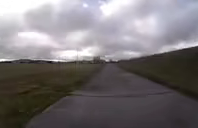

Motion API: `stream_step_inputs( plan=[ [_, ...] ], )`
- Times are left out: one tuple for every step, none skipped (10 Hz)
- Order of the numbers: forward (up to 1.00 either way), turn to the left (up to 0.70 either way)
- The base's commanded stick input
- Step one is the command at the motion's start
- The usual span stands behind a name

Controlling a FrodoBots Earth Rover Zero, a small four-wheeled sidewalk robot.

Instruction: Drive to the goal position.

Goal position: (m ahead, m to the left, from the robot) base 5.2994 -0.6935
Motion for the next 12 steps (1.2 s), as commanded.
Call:
stream_step_inputs(
  plan=[
    [1.0,-0.32],
    [1.0,-0.07],
    [1.0,0.0],
    [1.0,0.0],
    [1.0,0.0],
    [1.0,-0.23],
    [1.0,-0.39],
    [1.0,-0.4],
    [1.0,-0.14],
    [1.0,0.0],
    [1.0,0.0],
    [1.0,0.0]
  ],
)
